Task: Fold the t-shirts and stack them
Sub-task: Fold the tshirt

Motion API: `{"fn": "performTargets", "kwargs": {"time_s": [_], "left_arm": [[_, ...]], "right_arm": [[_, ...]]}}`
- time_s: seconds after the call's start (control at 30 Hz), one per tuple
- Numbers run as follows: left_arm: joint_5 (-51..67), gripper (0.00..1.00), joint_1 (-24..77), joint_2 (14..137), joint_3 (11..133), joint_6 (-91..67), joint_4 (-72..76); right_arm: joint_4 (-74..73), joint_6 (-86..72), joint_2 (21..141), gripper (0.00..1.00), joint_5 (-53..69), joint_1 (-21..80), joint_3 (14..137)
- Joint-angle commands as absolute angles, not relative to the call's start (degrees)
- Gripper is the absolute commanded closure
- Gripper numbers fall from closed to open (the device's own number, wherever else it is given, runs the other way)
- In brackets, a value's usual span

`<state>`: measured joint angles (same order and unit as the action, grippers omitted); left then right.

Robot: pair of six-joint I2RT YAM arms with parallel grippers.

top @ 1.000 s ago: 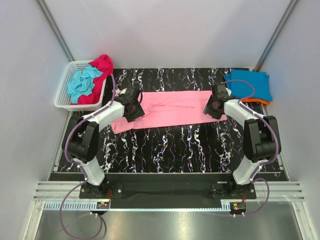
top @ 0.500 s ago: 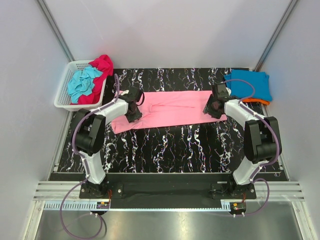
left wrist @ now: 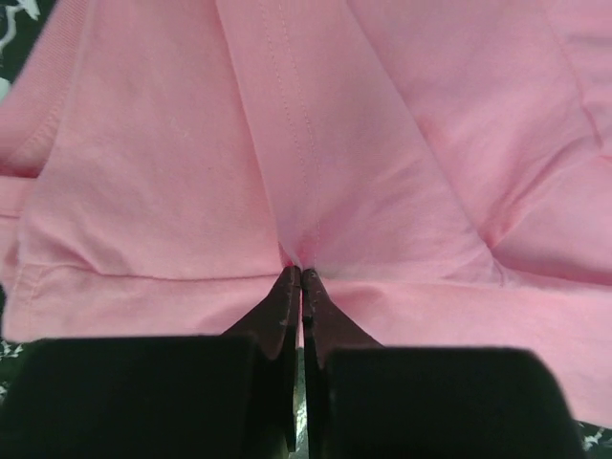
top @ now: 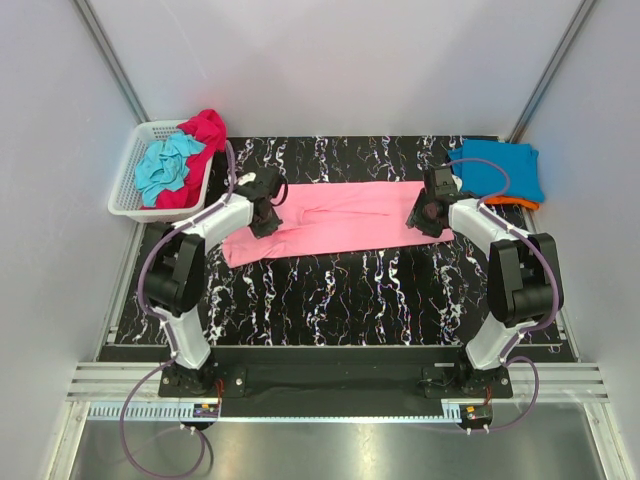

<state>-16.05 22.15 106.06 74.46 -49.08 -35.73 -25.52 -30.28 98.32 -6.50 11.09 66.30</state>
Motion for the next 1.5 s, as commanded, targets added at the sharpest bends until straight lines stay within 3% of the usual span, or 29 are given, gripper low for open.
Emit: {"fn": "performTargets", "kwargs": {"time_s": [0.0,0.13,0.43,0.5,0.57,0.6,0.73,0.93,1.17,1.37,1.47], "left_arm": [[-19.2,1.0,22.1,100.2,78.0,-48.0,-36.3],[-19.4,1.0,22.1,101.9,83.4,-46.6,-36.6],[-13.6,0.97,21.9,119.6,102.4,-40.4,-36.4],[-12.8,0.75,21.9,123.0,104.6,-38.9,-36.5],[-13.8,0.62,21.9,124.3,105.8,-38.1,-36.2],[-14.3,0.46,21.8,124.8,105.8,-37.9,-36.2],[-17.1,0.39,21.9,119.1,95.9,-38.1,-28.5],[-15.1,0.36,21.9,111.8,86.4,-38.2,-24.5],[-10.4,0.35,22.4,106.4,81.7,-42.4,-30.9],[-11.3,0.34,22.9,106.8,81.1,-45.5,-39.7],[-13.1,0.34,22.9,109.1,82.6,-47.0,-44.3]], "right_arm": [[-24.8,-30.3,97.8,0.5,-6.5,11.5,66.9],[-25.0,-30.3,97.9,0.51,-6.2,11.5,67.7],[-25.0,-29.5,99.2,0.51,-6.9,11.5,70.3],[-25.0,-29.4,100.0,0.51,-6.6,11.5,71.0],[-25.0,-29.4,101.0,0.51,-6.1,11.5,71.4],[-25.0,-29.4,101.3,0.51,-5.5,11.5,71.7],[-25.0,-29.4,102.9,0.52,-4.4,11.6,72.3],[-25.7,-26.8,104.8,0.5,-6.9,11.6,75.6],[-32.0,-20.7,117.8,0.41,-9.9,11.3,94.0],[-39.5,-15.0,129.9,0.41,-7.9,10.6,111.1],[-40.9,-13.2,132.4,0.41,-7.6,10.4,113.6]]}}
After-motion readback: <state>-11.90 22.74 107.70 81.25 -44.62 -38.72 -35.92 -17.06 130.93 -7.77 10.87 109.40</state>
